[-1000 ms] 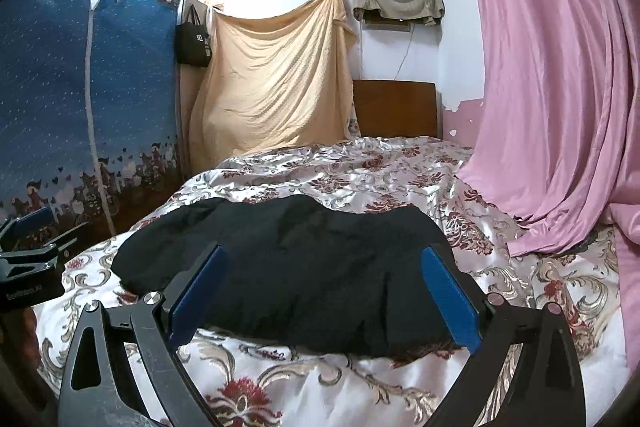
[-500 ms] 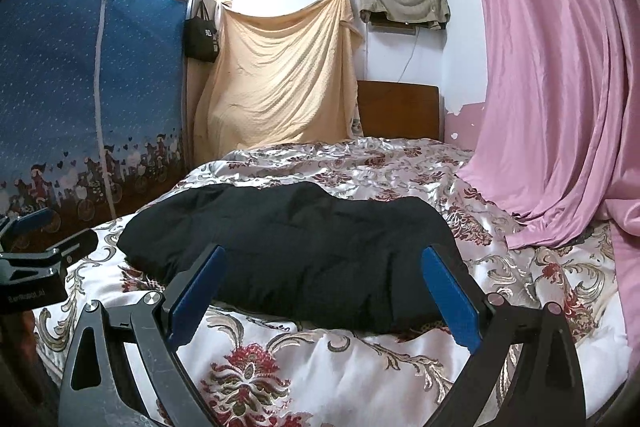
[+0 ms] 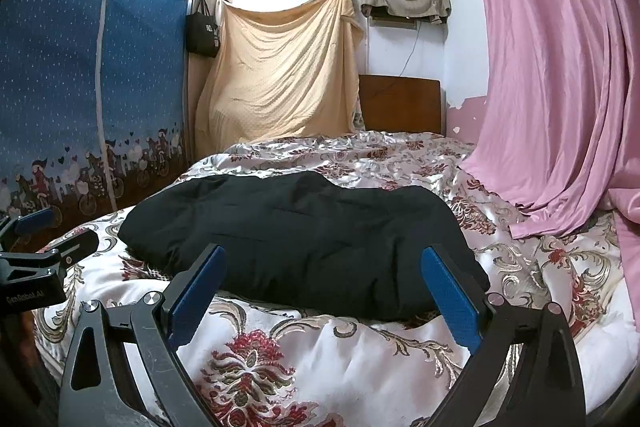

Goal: Fold large clothes

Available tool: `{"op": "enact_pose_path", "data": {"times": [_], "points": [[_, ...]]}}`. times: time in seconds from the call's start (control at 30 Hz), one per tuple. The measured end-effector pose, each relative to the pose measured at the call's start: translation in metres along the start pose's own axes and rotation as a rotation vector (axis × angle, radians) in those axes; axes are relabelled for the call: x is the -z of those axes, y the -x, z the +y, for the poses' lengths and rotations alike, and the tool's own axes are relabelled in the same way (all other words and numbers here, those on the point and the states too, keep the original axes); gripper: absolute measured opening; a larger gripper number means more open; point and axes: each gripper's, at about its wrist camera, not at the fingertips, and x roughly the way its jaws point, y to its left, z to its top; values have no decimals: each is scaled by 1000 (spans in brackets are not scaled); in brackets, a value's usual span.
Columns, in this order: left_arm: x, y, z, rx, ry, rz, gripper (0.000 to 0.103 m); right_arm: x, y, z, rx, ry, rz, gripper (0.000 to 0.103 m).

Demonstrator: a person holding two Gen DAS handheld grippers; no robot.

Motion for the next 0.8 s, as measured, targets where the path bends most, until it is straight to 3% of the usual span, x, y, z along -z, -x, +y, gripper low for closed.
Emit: {"op": "enact_pose_path", "data": {"times": [0.8], "points": [[-3, 3, -2, 1, -5, -12, 103, 1, 2, 5, -11, -1, -9, 96]]}}
